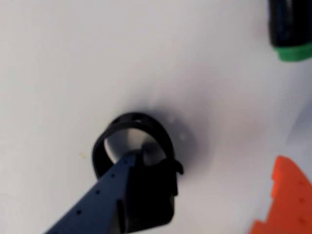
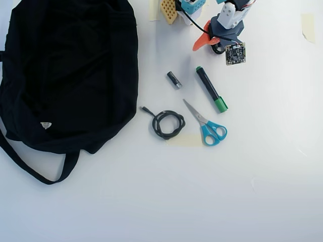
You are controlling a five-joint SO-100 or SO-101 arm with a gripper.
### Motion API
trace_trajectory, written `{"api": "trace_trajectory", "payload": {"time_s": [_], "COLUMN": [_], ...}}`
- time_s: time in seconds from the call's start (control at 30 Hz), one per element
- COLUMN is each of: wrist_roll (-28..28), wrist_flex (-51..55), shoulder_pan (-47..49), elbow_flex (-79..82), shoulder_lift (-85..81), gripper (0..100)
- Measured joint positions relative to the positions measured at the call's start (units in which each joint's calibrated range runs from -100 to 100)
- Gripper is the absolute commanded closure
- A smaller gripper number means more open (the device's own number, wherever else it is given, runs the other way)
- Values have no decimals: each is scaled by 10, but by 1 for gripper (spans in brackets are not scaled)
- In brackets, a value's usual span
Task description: Put the bike light into the black bag
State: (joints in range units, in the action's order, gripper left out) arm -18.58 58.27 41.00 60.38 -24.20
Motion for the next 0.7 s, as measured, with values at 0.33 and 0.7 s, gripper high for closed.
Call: {"api": "trace_trajectory", "payload": {"time_s": [0.33,0.7], "wrist_roll": [0,-2], "wrist_flex": [-26,-26], "shoulder_pan": [0,-8], "elbow_flex": [13,20], "shoulder_lift": [0,-5], "gripper": [67,97]}}
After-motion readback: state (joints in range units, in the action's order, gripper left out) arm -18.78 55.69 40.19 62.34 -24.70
